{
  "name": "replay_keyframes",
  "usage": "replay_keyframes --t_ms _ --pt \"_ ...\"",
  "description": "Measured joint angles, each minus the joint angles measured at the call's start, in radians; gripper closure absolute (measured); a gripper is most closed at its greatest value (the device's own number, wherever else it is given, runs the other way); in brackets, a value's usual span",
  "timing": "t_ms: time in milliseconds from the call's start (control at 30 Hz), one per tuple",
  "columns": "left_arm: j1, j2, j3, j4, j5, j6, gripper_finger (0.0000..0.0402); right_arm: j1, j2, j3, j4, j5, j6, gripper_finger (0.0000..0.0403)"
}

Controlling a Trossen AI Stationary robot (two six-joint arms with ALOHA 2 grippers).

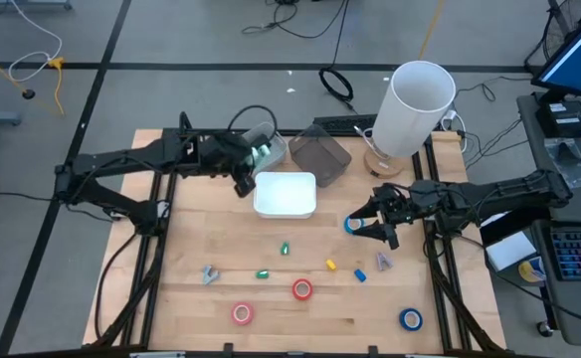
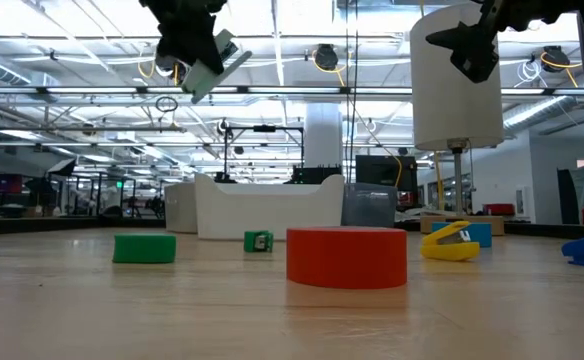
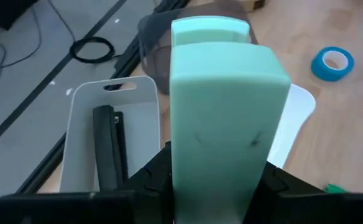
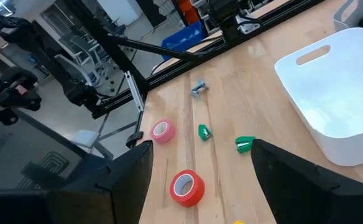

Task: Pick and place Stapler, Stapler remover, tape
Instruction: Put the light blue stapler into the gray bin

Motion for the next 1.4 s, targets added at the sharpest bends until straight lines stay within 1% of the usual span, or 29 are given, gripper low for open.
replay_keyframes --t_ms 233,333,433,633,800,1067,1167,1333,1400 --pt "0.004 0.076 -0.001 0.012 -0.009 -0.025 0.0282 0.0 0.0 0.0 -0.009 0.002 -0.023 0.014" --pt "0.02 0.124 -0.001 0.03 0.008 -0.021 0.0282 0.0 0.0 0.0 -0.03 0.002 -0.019 0.014" --pt "0.049 0.163 -0.001 0.079 0.034 -0.02 0.0282 0.0 0.0 0.0 -0.04 0.002 -0.015 0.014" --pt "0.137 0.222 -0.001 0.185 0.035 -0.005 0.0282 0.0 0.0 0.0 -0.038 0.003 -0.014 0.014" --pt "0.207 0.267 -0.001 0.184 0.034 0.021 0.0282 0.0 0.0 0.0 -0.038 0.003 -0.004 0.014" --pt "0.277 0.355 -0.001 0.195 0.041 0.069 0.0282 -0.002 0.0 0.0 -0.034 0.004 -0.003 0.014" --pt "0.302 0.371 -0.001 0.213 0.06 0.091 0.0282 -0.002 0.0 0.0 -0.03 0.004 0.005 0.014" --pt "0.334 0.391 -0.001 0.237 0.048 0.153 0.0282 -0.002 0.0 0.0 -0.03 0.009 0.005 0.014" --pt "0.344 0.399 0.0 0.239 0.046 0.157 0.0282 -0.002 0.0 0.0 -0.029 0.011 0.003 0.014"
